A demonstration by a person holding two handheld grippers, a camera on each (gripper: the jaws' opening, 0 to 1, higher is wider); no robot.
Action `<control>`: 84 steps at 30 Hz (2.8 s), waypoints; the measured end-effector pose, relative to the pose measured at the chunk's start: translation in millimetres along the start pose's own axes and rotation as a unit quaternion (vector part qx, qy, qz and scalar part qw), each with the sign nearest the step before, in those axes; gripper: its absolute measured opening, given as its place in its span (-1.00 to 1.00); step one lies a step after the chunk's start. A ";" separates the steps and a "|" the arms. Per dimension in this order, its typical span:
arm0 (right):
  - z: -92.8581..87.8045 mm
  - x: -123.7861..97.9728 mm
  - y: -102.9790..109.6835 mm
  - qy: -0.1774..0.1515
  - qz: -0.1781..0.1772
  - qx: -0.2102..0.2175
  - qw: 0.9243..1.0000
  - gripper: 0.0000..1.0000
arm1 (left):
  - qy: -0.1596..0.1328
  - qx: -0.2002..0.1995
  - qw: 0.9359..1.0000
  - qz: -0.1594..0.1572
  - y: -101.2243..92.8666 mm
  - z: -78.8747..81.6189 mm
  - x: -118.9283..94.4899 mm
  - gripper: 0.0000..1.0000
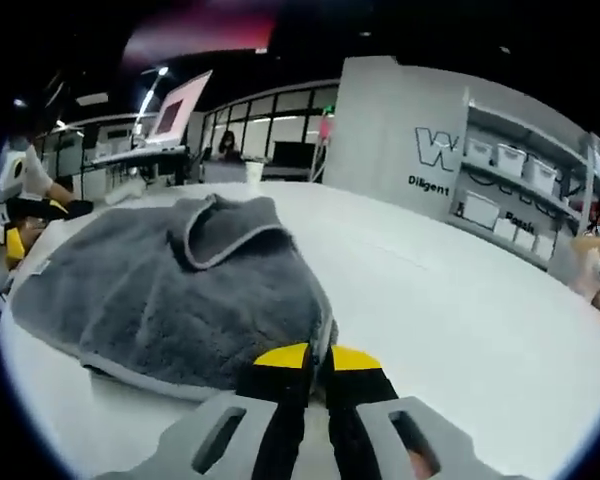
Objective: Open the folded towel by lifting each exposed corner and separating the folded layers until the towel lies flat within the target outline without major curled edges
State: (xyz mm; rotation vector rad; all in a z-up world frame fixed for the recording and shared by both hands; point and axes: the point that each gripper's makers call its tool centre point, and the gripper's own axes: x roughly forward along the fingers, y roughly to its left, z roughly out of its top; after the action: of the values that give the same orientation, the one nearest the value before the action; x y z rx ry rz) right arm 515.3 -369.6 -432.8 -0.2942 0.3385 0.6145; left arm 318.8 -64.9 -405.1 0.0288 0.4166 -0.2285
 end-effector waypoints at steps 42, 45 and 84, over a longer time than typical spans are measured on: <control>-20.1 -64.9 54.6 0.013 0.014 -0.042 0.999 -1.00 | 0.004 -0.018 1.000 0.021 23.6 -1.2 -5.6 0.91; -21.3 -71.8 60.5 0.014 0.025 -0.030 0.999 -1.00 | 0.003 -0.020 1.000 0.023 25.2 -1.9 -6.3 0.91; -30.7 -128.6 151.6 0.102 0.127 -0.118 0.980 -1.00 | 0.007 -0.035 0.999 0.032 39.8 -14.2 -16.3 0.89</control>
State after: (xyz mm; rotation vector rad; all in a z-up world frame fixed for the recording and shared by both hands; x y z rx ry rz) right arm 318.5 -328.2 -435.5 -0.5495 0.5058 0.8813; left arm 307.6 -21.6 -412.2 -0.0255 0.4360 -0.1495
